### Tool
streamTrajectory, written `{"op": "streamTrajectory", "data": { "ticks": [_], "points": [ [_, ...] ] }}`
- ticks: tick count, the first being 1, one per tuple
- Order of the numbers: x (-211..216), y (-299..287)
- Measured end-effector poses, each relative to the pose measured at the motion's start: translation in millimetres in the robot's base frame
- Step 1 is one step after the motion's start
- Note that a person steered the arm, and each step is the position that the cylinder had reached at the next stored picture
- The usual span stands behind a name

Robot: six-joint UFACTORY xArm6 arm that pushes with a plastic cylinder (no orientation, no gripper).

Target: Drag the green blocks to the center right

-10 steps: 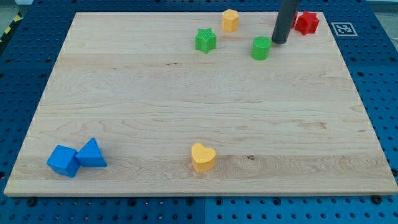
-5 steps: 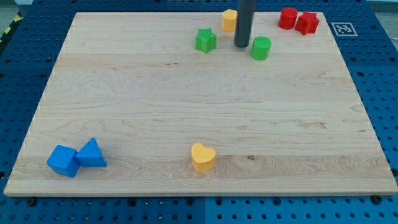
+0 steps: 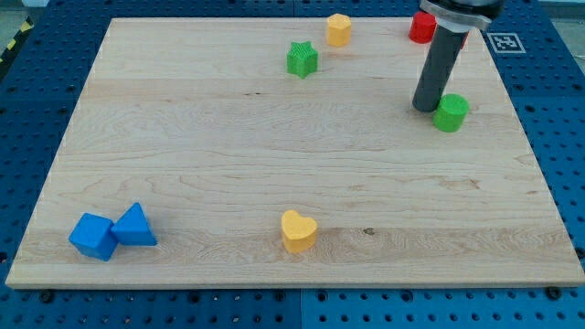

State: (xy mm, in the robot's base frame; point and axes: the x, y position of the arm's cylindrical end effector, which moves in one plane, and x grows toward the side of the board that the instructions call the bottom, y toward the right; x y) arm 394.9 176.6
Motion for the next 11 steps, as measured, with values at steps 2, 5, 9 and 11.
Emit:
{"op": "streamTrajectory", "data": {
  "ticks": [2,5,9,11],
  "points": [
    [41.6,18.0],
    [44.9,-101.9],
    [-105.3,-238.6],
    [-104.9,-167.4]
  ]
}}
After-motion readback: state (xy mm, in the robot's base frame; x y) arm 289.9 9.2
